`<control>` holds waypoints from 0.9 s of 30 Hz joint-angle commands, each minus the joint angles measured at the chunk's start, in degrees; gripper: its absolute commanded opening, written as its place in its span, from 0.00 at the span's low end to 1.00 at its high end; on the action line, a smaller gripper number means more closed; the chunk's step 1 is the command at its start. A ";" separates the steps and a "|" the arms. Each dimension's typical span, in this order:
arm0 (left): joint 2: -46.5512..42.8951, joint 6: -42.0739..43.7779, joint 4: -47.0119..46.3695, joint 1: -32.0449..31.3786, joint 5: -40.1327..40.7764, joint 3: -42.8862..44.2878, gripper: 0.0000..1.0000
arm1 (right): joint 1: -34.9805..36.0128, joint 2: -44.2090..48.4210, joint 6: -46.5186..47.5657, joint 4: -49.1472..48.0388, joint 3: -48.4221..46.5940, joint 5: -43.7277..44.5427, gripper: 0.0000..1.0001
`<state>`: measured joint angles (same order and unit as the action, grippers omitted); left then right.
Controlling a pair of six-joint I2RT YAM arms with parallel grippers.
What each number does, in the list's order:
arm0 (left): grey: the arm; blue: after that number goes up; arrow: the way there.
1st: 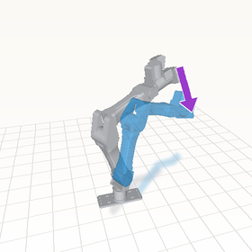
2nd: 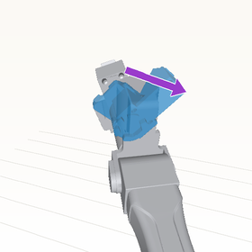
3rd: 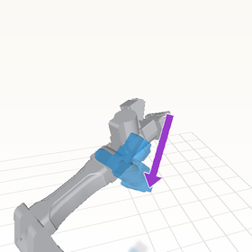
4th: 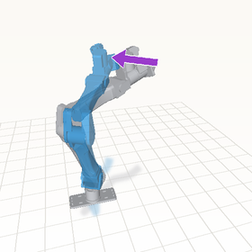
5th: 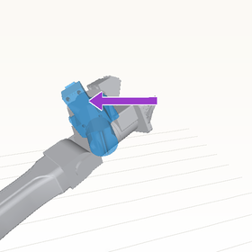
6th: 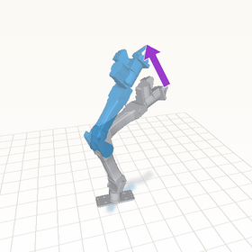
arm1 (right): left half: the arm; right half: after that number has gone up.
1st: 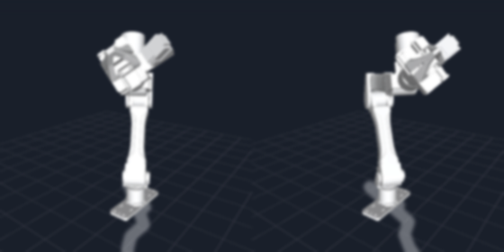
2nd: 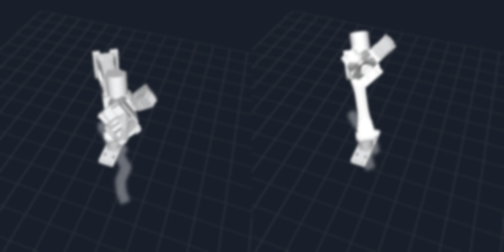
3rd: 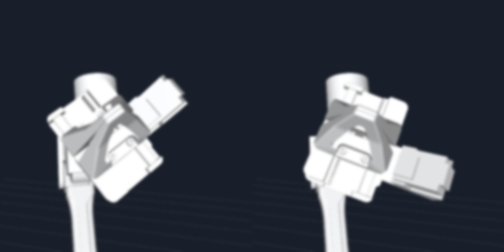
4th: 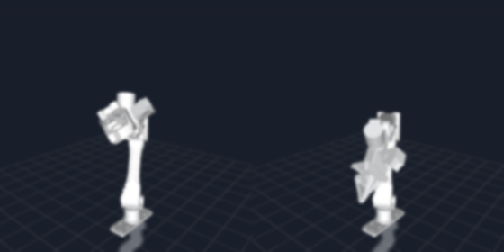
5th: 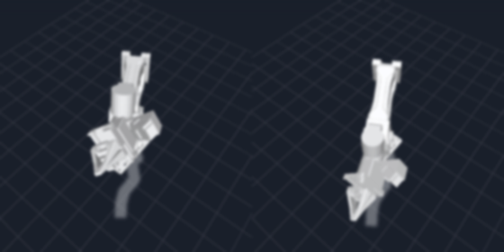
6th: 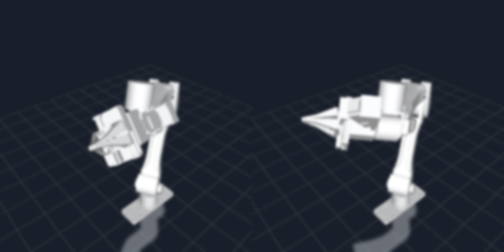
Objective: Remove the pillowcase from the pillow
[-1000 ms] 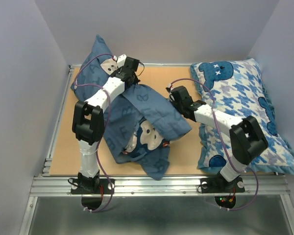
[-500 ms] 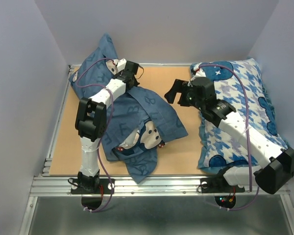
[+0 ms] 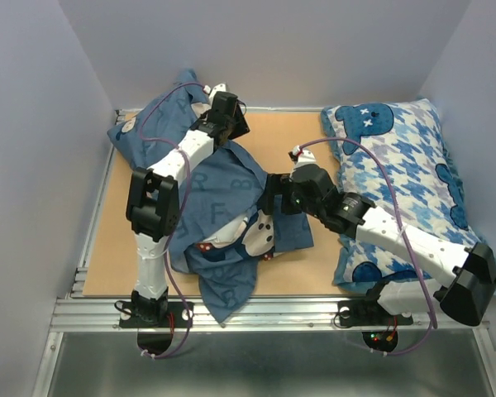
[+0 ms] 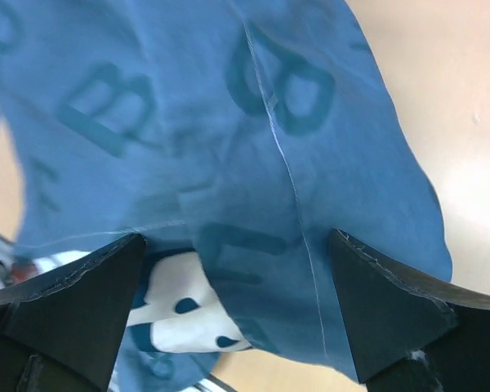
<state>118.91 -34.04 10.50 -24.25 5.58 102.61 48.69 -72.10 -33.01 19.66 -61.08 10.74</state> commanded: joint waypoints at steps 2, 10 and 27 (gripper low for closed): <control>-10.62 5.12 -0.57 -0.71 -1.72 4.62 0.57 | 0.01 0.64 -2.67 -0.59 4.73 4.29 0.99; -23.19 8.99 0.57 -4.66 4.15 -4.59 0.72 | -5.07 -8.92 -0.83 -1.55 1.59 9.57 0.20; -42.71 5.74 -2.68 -16.97 10.59 -38.44 0.66 | -19.51 -19.49 2.43 -2.87 -15.05 -2.56 0.64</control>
<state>80.44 -27.18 10.96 -40.14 14.66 66.26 28.69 -94.50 -29.21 18.81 -75.16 11.53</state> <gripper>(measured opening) 0.658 0.478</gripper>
